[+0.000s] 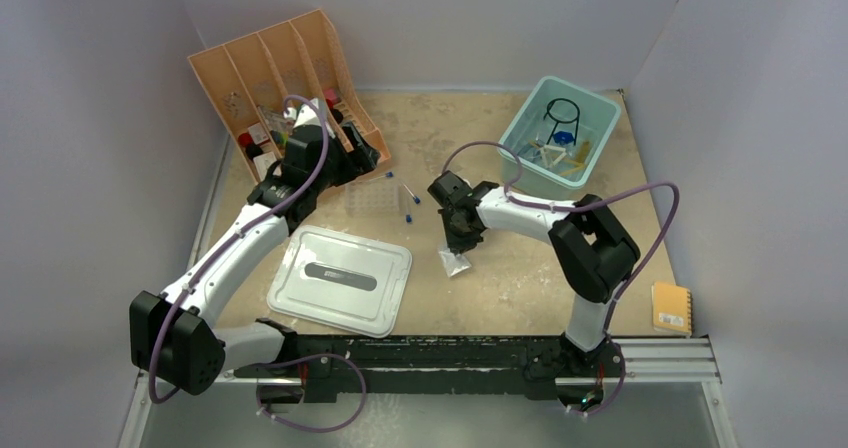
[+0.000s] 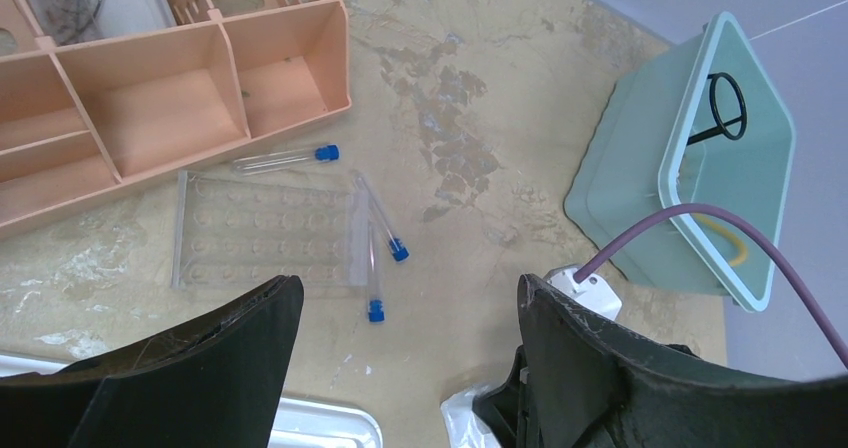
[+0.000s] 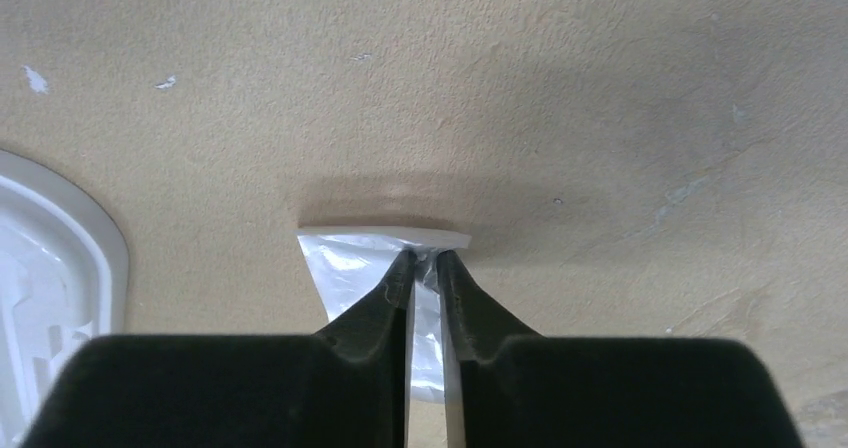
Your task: Organize the chemistry lab equipment
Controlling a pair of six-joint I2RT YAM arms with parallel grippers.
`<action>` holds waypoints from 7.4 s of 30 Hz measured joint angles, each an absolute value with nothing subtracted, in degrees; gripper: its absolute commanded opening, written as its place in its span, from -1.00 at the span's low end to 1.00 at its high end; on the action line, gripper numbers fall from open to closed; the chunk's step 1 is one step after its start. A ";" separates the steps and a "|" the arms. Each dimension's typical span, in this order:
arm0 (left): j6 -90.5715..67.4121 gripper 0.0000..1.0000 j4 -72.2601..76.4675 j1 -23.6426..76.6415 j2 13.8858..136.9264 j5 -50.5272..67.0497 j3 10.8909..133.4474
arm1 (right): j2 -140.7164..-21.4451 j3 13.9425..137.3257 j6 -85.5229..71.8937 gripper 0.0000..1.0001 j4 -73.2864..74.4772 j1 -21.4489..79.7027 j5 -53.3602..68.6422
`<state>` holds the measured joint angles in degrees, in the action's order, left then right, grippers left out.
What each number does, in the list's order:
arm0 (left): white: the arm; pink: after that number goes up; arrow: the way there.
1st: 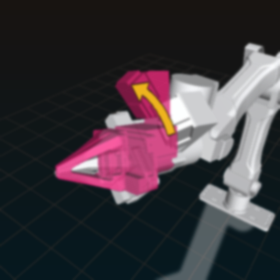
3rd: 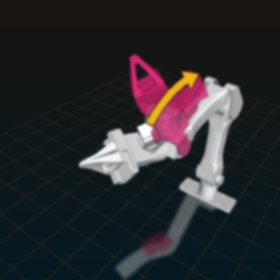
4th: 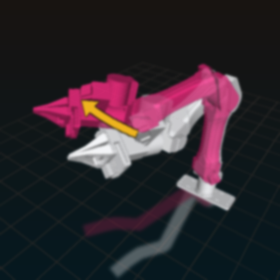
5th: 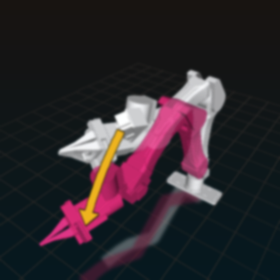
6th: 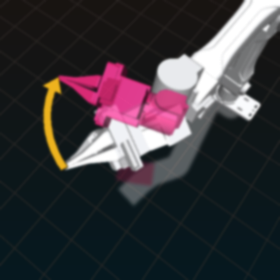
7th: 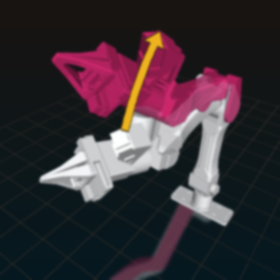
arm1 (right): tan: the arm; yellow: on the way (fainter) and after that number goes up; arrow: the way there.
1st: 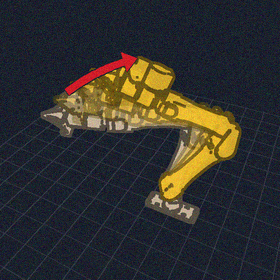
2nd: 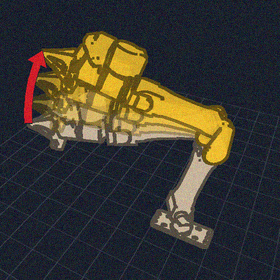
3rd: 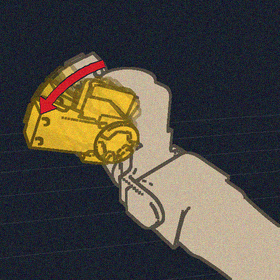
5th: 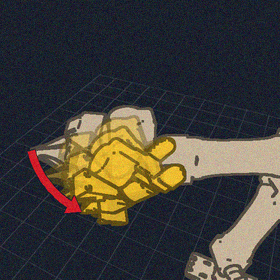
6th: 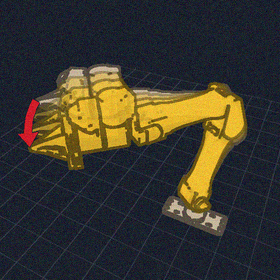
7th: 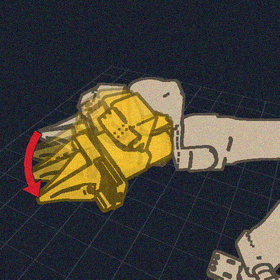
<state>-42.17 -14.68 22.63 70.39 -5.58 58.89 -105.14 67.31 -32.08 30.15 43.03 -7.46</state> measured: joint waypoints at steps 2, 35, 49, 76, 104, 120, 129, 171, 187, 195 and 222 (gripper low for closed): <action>-42.15 0.53 -14.66 22.63 70.41 -5.30 58.89 | -104.36 66.32 -31.92 -1.00 28.88 43.03 -7.46; -42.41 0.53 -6.94 22.63 71.07 7.03 53.52 | -85.69 83.59 -22.41 -1.00 21.76 17.76 -4.99; -42.22 0.53 -7.35 22.63 71.07 5.80 53.52 | -93.27 86.91 -23.00 -1.00 27.03 1.50 -5.21; -39.13 0.53 -12.64 22.63 71.48 0.30 54.85 | -110.65 97.38 -22.48 -0.20 27.00 1.58 -1.37; -44.66 0.40 -19.00 19.03 65.91 -18.26 54.11 | -106.80 88.86 -19.99 0.04 24.84 36.53 -0.45; -45.04 0.43 -19.86 18.59 65.01 -19.84 53.93 | -121.14 93.38 -21.65 -0.09 23.86 42.76 -2.68; -45.08 0.43 -20.05 18.48 65.01 -19.77 53.71 | -124.68 95.68 -21.61 -0.34 23.64 44.01 -5.80; -55.02 0.44 6.57 16.91 69.10 20.56 49.60 | -87.85 77.10 2.57 -0.89 6.94 41.21 18.72; -58.57 -0.25 15.77 16.73 72.51 31.33 48.36 | -88.23 78.17 8.78 -0.89 9.72 37.91 26.17; -58.52 -0.93 15.77 16.73 72.79 32.34 48.36 | -90.08 81.25 11.75 -0.87 14.24 37.85 27.29; -76.29 -1.00 15.94 15.29 77.43 28.27 62.26 | -84.71 73.78 -57.30 0.39 -18.81 33.65 10.07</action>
<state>-76.29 15.94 15.29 77.43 28.27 62.26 -84.71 73.78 -57.30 -18.81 33.65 10.07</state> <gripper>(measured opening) 0.089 0.752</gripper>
